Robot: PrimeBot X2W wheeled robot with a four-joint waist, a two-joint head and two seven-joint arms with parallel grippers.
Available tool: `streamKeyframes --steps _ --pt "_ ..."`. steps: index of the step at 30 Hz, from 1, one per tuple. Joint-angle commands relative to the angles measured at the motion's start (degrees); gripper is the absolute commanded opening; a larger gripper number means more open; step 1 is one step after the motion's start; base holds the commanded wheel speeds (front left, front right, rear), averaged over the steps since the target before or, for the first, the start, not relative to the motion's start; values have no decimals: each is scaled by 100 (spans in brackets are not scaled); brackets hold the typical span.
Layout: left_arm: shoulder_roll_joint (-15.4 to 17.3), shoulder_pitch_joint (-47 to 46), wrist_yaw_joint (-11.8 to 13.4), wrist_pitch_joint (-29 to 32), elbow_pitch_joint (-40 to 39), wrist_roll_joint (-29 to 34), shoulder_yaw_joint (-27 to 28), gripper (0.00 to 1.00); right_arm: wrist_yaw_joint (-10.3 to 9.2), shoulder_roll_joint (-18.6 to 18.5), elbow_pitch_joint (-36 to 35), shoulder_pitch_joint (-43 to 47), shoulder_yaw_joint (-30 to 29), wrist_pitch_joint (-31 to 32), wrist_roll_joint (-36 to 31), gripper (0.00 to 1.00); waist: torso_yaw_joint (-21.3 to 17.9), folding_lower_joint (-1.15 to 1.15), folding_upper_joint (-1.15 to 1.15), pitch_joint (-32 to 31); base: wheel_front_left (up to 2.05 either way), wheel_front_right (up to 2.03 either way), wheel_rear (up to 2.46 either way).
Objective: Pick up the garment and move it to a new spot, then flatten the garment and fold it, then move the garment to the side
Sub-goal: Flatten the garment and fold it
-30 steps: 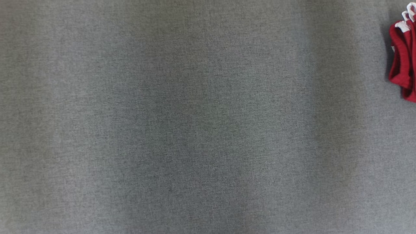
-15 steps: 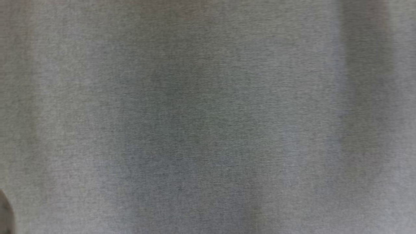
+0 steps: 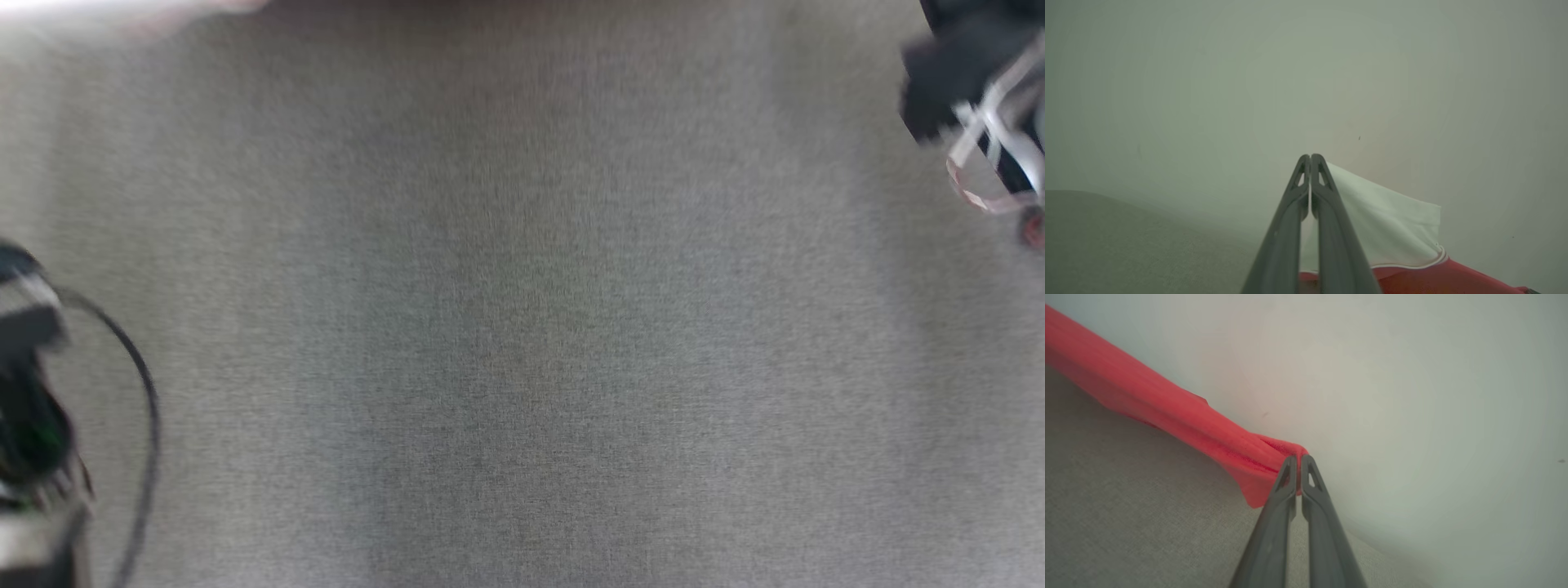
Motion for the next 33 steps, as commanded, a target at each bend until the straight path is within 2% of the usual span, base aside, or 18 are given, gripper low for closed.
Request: streamKeyframes --steps 1,6,11,15,18,23,25,27,33 --pt "20 349 10 -21 -70 122 -39 0 -13 -184 -99 310 -32 150 123 0 147 1 0 -602 0 0 0" --pt "-233 1510 10 -22 -194 413 -113 0 -14 -541 -711 1556 -377 882 584 0 147 1 0 -1225 0 0 0" --pt "-550 2605 11 -22 -242 732 -323 0 -13 -488 -1530 3149 -1119 1685 904 0 107 1 0 -1661 0 0 0" --pt "-703 3233 26 63 -109 772 -633 0 -13 -281 -2147 4493 -1843 2463 1007 0 114 1 0 -1888 0 0 0" --pt "-687 3562 27 188 -41 854 -807 0 -13 -21 -2650 5351 -2243 3110 1020 0 131 1 0 -2009 0 0 0" --pt "-724 3848 24 362 41 757 -975 0 -13 344 -3299 6201 -2709 3975 1041 0 132 1 0 -2139 0 0 0" --pt "-737 4035 74 558 131 668 -1037 0 -13 618 -3692 6652 -3039 4418 928 0 165 1 0 -2239 0 0 0" --pt "-730 4132 75 706 199 571 -1064 0 -13 741 -3907 6847 -3183 4541 830 0 183 1 0 -2297 0 0 0" --pt "-617 4457 149 970 253 274 -876 0 -13 1106 -4200 7134 -3591 4354 386 0 255 1 0 -2446 0 0 0"
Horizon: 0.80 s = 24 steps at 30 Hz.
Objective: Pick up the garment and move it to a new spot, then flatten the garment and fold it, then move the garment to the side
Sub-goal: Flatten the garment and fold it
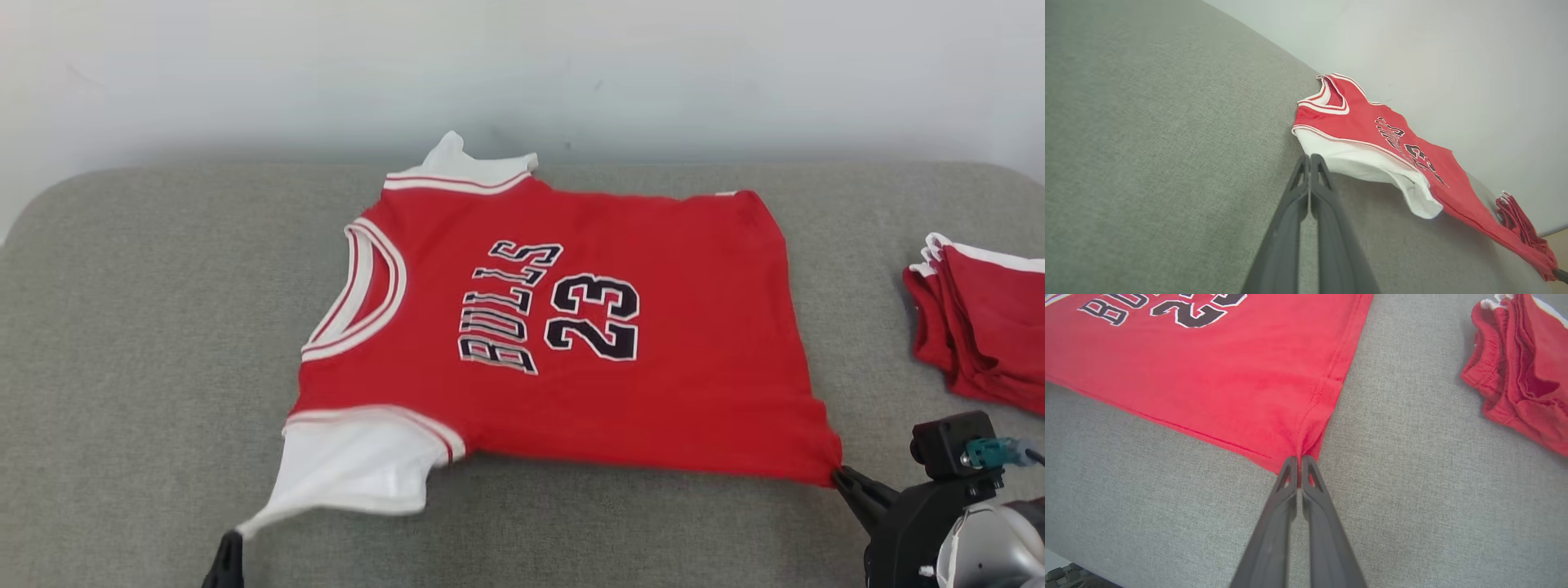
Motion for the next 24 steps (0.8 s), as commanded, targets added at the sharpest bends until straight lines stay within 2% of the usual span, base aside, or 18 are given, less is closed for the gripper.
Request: streamKeyframes --steps 1,8,17,21,24 --pt "21 120 13 33 -1 -59 21 0 -13 59 -9 71 -25 -37 -60 0 38 1 1 -59 0 0 0" --pt "163 559 52 541 -132 -214 -101 0 -13 270 114 329 -262 64 -232 0 122 1 1 -134 0 0 0" --pt "331 1023 388 1466 -289 -382 -317 0 -13 385 -136 812 -498 793 -125 0 109 1 1 -104 0 0 0" --pt "422 1145 499 1712 -451 -487 -291 0 -13 416 -229 895 -574 811 -153 0 70 1 1 -61 0 0 0" --pt "341 1008 410 1622 -675 -655 -208 0 -13 427 -229 847 -564 634 -153 0 53 1 1 -42 0 0 0"
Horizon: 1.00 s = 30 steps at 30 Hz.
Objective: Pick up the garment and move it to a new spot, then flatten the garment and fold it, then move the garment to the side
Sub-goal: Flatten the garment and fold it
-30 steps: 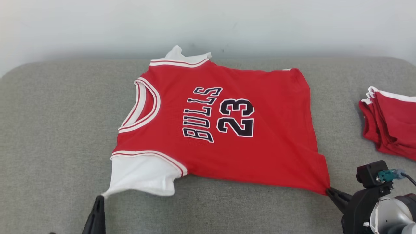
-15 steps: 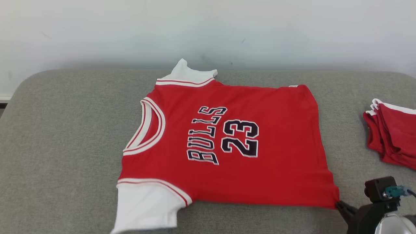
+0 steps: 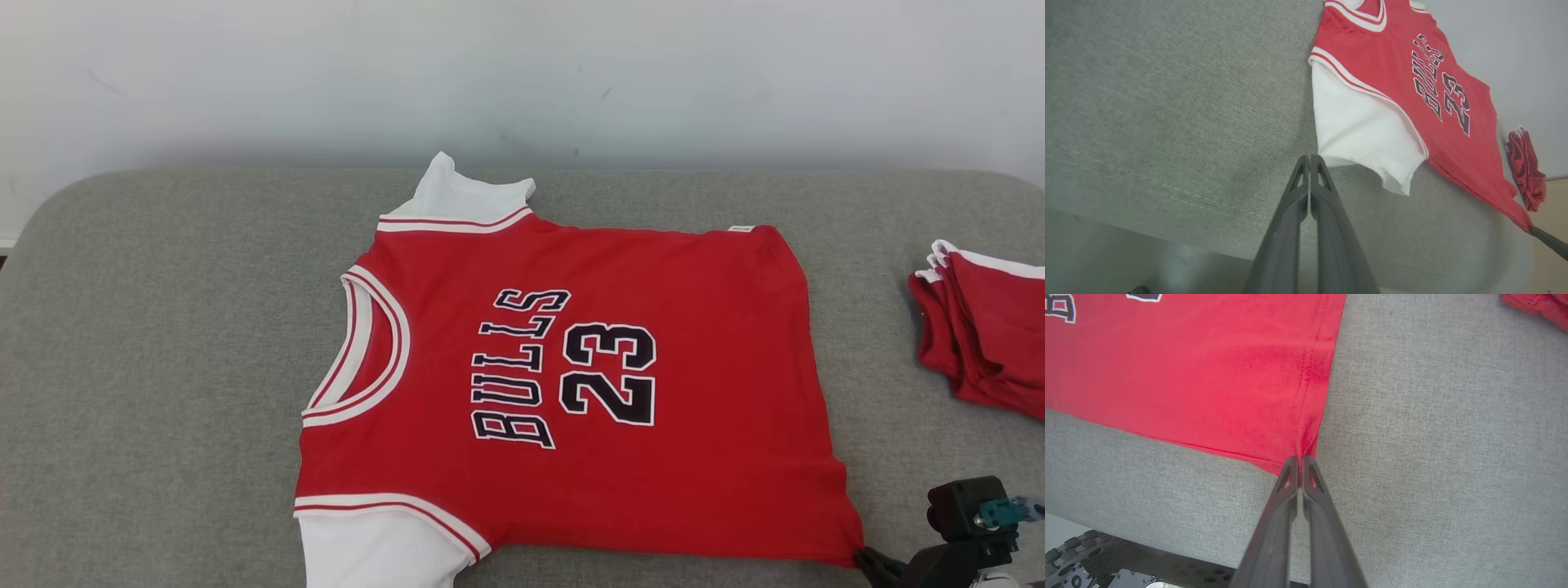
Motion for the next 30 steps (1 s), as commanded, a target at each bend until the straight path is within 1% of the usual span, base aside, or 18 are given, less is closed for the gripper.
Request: streamKeyframes --steps 1,5,6,8,11,15,16,18,23,26,30 --pt "-73 -152 -116 -109 -180 -162 57 0 -13 13 -13 -46 1 -155 4 0 -14 0 0 12 0 0 0" --pt "-57 -566 -296 -306 -421 -152 41 0 -13 -12 -74 -291 0 -577 2 0 -10 0 0 42 0 0 0" --pt "-57 -566 -296 -306 -421 -152 41 0 -13 -12 -74 -291 0 -577 2 0 -10 0 0 42 0 0 0" --pt "-21 -861 -374 -372 -460 -68 -52 0 -13 -43 -73 -416 4 -792 -28 0 -2 0 0 69 0 0 0" --pt "37 -1358 -425 -399 -334 122 -199 0 -13 -92 -59 -719 105 -1041 19 0 -3 0 0 150 0 0 0" --pt "8 -2096 -479 -518 1 382 -378 0 -13 -251 158 -1097 212 -1201 -17 0 13 0 0 317 0 0 0" --pt "61 -2278 -465 -548 124 570 -461 0 -13 -265 223 -1203 233 -1233 -24 0 19 0 0 357 0 0 0" --pt "-12 -2644 -462 -656 350 726 -558 0 -13 -275 367 -1385 240 -1300 -53 0 29 0 0 448 0 0 0" --pt "-152 -3518 -427 -1065 916 1027 -552 0 -13 -237 713 -1734 264 -1463 -165 0 48 0 0 692 0 0 0" --pt "-202 -3963 -364 -1360 1238 1191 -509 0 -13 -182 902 -1914 340 -1577 -223 0 30 0 0 826 0 0 0" --pt "-271 -4404 -342 -1547 1629 1356 -578 0 -13 -154 1108 -2169 483 -1707 -285 0 -11 0 0 971 0 0 0"
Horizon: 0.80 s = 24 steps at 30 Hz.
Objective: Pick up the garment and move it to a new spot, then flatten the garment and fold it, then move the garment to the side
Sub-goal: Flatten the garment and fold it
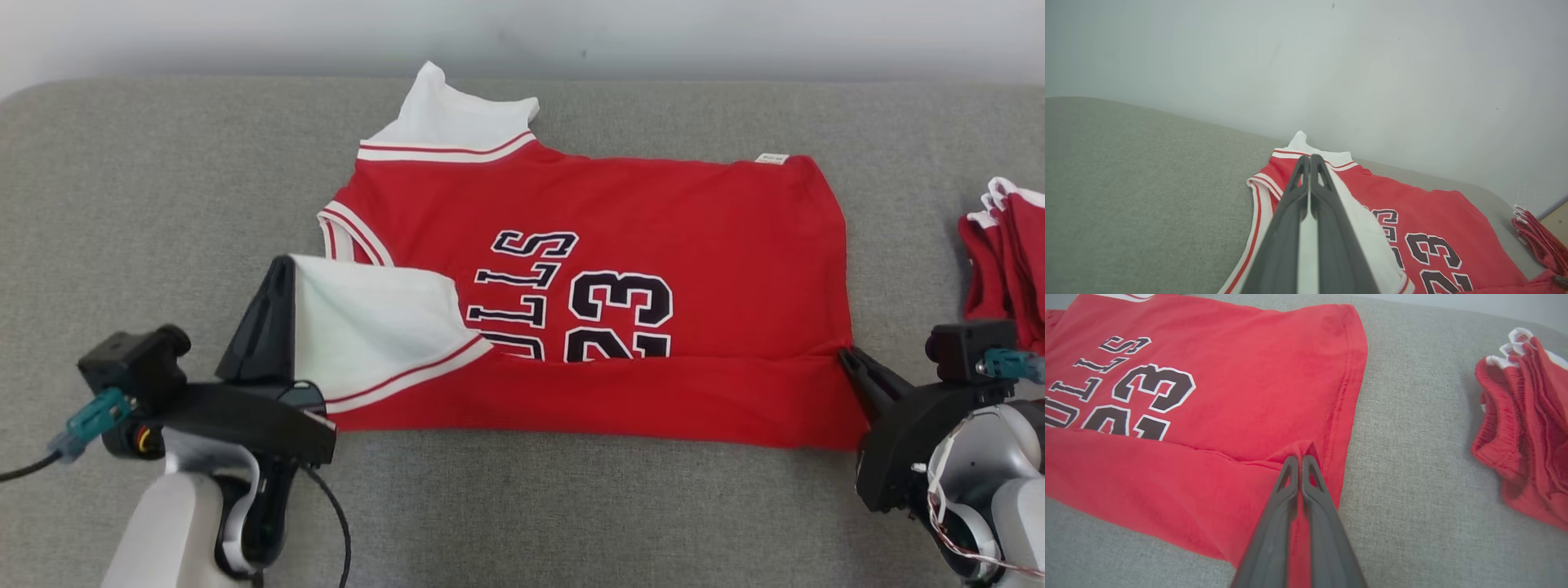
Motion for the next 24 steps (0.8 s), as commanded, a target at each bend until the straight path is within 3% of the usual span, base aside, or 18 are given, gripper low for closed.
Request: streamKeyframes --steps 1,9,24 --pt "-39 -166 20 -80 70 101 -24 0 -13 15 44 -105 49 -61 -41 0 -39 -1 -1 120 0 0 0" --pt "-87 -687 -12 -404 609 235 -107 0 -13 -102 366 -284 57 -283 -146 0 -52 -1 -1 258 0 0 0" --pt "30 -1308 72 -501 1359 557 -298 0 -13 61 663 -545 41 -630 -238 0 -118 -1 -1 405 0 0 0"
